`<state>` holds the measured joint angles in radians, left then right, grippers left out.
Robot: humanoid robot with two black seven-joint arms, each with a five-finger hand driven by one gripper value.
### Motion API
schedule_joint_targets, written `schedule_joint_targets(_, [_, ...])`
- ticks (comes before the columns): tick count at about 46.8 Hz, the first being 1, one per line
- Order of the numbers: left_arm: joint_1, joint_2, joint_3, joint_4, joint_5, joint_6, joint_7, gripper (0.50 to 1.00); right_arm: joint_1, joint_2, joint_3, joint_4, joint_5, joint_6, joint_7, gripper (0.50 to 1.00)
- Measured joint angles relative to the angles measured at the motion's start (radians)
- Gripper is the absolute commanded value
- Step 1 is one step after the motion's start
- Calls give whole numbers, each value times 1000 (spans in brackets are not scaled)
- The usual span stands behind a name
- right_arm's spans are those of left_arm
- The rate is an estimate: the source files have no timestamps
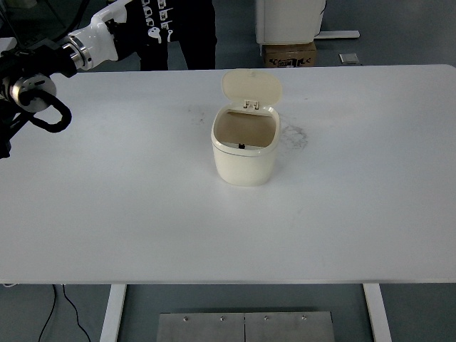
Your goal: Open trash bin
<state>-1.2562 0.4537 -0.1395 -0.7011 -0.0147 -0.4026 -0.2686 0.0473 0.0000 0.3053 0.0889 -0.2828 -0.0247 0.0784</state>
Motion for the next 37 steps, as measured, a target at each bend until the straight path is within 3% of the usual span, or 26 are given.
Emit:
schedule_joint_targets(18, [290,5,-348,106,-55,1,-1,1000,0,0,0,0,0,0,0,991])
schedule_joint_targets(28, [411,5,-466,124,-80,-7,-4,1000,0,0,0,0,-1,0,0,991])
schedule_joint_targets(37, [519,3,-541,125,-98,-13,-82,1000,0,0,0,0,0,0,0,991])
